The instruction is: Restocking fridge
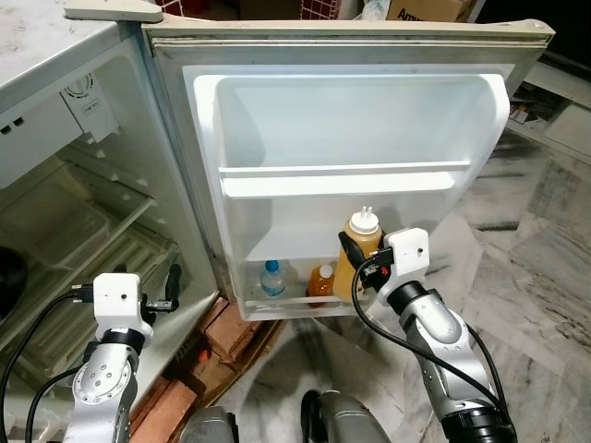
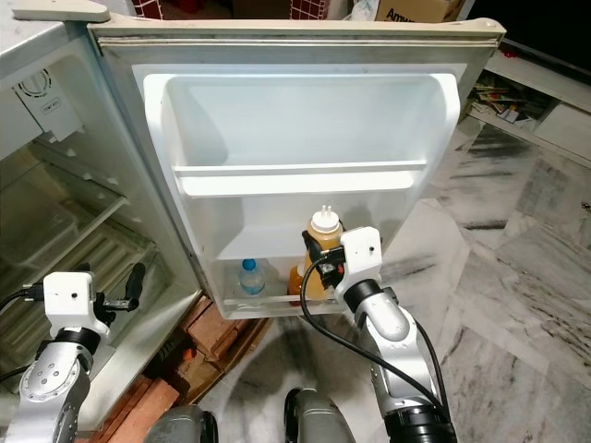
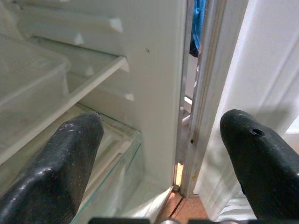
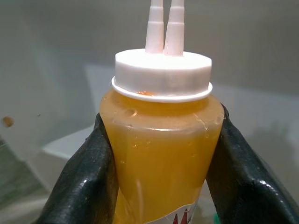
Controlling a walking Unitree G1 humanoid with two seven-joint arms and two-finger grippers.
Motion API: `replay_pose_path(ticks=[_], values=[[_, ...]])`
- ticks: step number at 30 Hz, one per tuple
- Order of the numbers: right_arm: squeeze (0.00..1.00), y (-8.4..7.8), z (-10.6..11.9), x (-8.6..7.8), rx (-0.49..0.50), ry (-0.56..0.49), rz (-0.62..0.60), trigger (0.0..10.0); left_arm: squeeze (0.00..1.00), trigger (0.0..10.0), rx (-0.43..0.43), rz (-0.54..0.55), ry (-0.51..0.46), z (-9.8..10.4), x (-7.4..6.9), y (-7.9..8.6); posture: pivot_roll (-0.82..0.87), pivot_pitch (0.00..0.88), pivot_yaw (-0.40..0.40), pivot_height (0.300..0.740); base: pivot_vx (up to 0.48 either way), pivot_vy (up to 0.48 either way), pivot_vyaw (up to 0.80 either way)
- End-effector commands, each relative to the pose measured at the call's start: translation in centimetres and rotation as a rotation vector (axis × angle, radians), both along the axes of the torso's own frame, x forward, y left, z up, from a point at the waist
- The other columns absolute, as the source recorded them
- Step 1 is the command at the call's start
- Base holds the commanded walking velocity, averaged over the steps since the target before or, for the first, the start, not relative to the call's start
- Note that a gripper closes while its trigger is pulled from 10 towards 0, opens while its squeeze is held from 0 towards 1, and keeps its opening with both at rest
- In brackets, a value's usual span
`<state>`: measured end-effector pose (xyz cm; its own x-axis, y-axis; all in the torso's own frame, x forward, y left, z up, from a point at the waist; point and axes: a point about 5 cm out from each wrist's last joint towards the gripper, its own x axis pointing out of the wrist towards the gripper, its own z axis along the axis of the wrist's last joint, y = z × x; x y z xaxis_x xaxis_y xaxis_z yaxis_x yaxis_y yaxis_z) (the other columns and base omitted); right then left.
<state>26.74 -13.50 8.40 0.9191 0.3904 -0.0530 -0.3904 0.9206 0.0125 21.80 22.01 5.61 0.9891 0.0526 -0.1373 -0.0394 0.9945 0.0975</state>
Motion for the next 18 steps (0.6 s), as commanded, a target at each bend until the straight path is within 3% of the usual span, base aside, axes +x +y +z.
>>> replay_pose_path(ticks=[1,18], values=[[0.0,0.03,0.56,-0.02,0.0,-0.02,0.02,10.0,0.0,10.0,0.011,0.008,0.006,0.07,-0.21,0.04,0.02,0.133,-0.055,0.74,0.0,0.0,0.0],[0.0,0.31,0.63,-0.07,0.015,-0.017,0.051,10.0,0.0,10.0,0.032,0.005,0.005,0.24,0.24,0.08,0.02,0.136,-0.055,0.656,0.0,0.0,0.0]])
